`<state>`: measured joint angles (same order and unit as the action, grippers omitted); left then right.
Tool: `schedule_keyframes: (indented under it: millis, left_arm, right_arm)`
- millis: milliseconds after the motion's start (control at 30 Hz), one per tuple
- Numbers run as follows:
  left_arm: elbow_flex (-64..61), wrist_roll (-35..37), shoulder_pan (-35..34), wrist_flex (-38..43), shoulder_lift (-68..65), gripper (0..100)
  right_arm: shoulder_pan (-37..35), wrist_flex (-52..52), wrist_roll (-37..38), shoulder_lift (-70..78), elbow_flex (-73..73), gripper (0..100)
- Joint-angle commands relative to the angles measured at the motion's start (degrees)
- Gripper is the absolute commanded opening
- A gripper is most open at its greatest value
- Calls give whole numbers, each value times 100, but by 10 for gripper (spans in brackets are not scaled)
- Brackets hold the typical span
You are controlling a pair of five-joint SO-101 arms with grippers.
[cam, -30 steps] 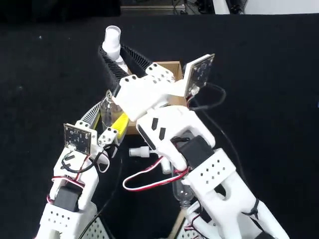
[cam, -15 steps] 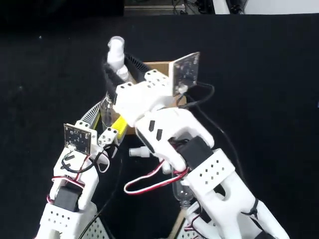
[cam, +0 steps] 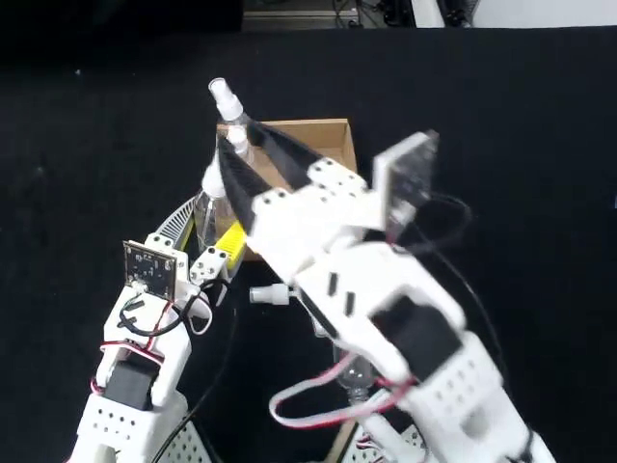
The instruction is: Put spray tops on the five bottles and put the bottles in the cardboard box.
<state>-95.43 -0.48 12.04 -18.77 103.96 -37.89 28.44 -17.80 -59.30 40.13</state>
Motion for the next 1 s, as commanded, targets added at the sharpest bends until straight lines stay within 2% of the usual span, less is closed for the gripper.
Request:
schedule_keyframes:
  millis: [0, 167, 300, 400, 633, 967]
  left_arm:
    - [-31, 0, -13, 158, 53, 33]
    - [-40, 0, 13, 158, 53, 34]
    - [-40, 0, 40, 158, 53, 34]
    - [-40, 0, 31, 158, 53, 34]
    - [-198, 44, 31, 554, 9, 30]
    - [-198, 53, 4, 1134, 0, 30]
  right_arm:
    - [396, 677, 484, -998, -22, 103]
    - [1582, 1187, 1029, -1490, 681, 103]
    - [2497, 1108, 1037, -1490, 1604, 103]
    - [2866, 721, 1037, -1490, 2299, 103]
    - [2945, -387, 1029, -1534, 3626, 103]
    - [2927, -765, 1037, -1534, 4119, 103]
